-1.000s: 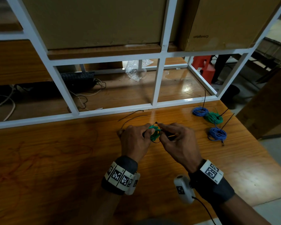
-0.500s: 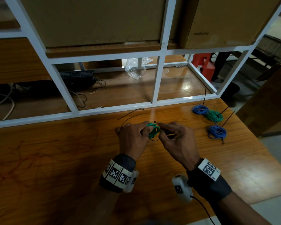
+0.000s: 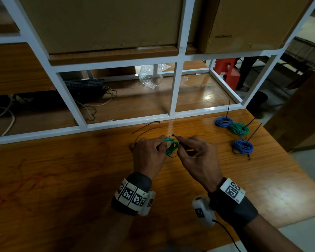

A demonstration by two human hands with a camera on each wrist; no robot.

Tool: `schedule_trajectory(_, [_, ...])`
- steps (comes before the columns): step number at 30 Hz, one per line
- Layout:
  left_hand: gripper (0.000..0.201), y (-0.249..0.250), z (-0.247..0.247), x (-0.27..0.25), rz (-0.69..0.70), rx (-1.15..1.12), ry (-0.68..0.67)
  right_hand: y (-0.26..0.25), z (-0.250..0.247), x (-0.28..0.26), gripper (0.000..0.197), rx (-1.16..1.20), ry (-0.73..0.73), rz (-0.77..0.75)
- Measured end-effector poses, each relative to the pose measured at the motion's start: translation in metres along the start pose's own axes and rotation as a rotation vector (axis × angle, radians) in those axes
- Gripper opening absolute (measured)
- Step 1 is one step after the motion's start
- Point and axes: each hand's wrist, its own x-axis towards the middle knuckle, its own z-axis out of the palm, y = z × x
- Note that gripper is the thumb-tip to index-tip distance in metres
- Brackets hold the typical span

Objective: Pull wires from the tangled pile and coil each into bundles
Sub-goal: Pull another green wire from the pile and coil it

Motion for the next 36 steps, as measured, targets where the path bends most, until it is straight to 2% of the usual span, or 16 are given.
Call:
schedule_trajectory(24, [0.028,0.003,0.0,-0.003,0.036,0.024,-0.008,-0.002,0.005,-0.008,0.029,-0.073,0.009,-0.061])
schedule_trajectory(31, [0.024,0.008,-0.004,-0.006,0.113,0.019,0.027,-0.002,0.007,-0.005,0.028,-0.138,-0.057,-0.05])
schedule_trajectory(36, [0.034,0.009,-0.009,-0.01,0.205,0.001,0.086,-0.005,0.002,-0.002,0.029,-0.14,-0.072,-0.039])
